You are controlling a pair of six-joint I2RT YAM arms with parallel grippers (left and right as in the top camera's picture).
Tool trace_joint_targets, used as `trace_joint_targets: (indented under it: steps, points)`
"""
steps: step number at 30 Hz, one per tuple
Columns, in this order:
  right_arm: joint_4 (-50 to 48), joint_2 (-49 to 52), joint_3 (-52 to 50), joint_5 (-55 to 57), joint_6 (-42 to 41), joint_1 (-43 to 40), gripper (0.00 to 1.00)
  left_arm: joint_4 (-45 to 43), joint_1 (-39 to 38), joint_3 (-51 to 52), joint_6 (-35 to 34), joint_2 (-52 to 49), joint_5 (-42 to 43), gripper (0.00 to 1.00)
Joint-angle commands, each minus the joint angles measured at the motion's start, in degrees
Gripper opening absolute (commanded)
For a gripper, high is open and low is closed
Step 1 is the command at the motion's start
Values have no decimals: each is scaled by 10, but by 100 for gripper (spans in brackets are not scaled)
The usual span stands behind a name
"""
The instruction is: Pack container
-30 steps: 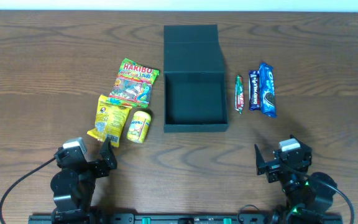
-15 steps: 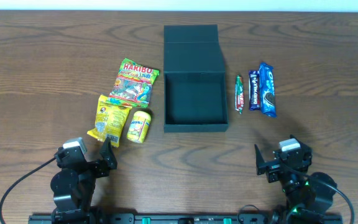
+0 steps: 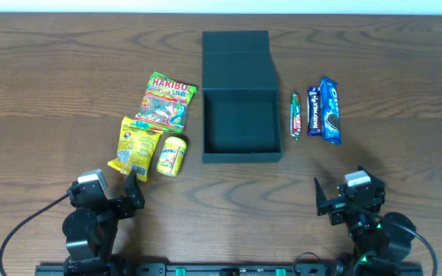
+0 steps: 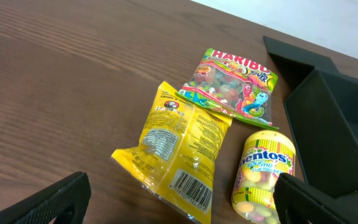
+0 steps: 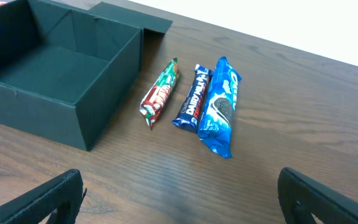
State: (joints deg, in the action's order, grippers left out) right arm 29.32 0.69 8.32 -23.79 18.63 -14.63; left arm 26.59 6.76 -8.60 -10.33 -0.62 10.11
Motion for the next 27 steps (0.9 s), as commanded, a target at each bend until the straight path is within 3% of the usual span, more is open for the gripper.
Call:
trace_joint_targets:
  steps: [1,15,19,23,27]
  points:
    - [0,-4,-2,-6,-2,5,99,0,3,10,0,3,0,95]
    - [0,-4,-2,-6,-2,5,99,-1,3,10,-12,3,20,95]
    - [0,-4,-2,-6,-2,5,99,-45,3,11,-88,3,56,96]
    - [0,-4,-2,-6,-2,5,99,-171,3,9,-60,0,164,96]
    - [0,-4,-2,-6,-2,5,99,-194,3,-40,-90,-59,125,96]
